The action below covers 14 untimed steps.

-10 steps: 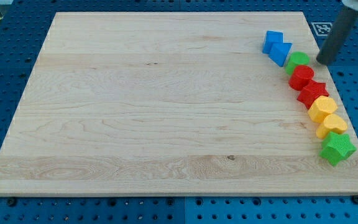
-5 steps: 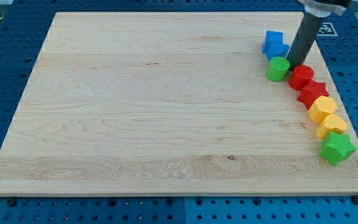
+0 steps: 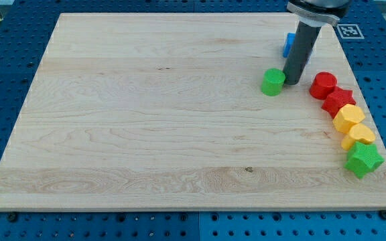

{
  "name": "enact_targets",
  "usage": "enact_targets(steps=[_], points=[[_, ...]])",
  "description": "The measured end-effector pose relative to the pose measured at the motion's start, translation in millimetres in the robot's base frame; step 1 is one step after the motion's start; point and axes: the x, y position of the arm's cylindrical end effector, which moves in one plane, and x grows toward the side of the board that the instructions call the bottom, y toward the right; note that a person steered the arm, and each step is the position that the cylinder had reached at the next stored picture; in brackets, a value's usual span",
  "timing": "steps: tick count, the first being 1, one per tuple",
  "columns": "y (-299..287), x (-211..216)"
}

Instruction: Move green circle to bottom center

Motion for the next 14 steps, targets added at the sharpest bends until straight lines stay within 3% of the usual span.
enact_targets(steps=[5, 14], points=[[-96.7, 4.6], [-104.1, 65.8]])
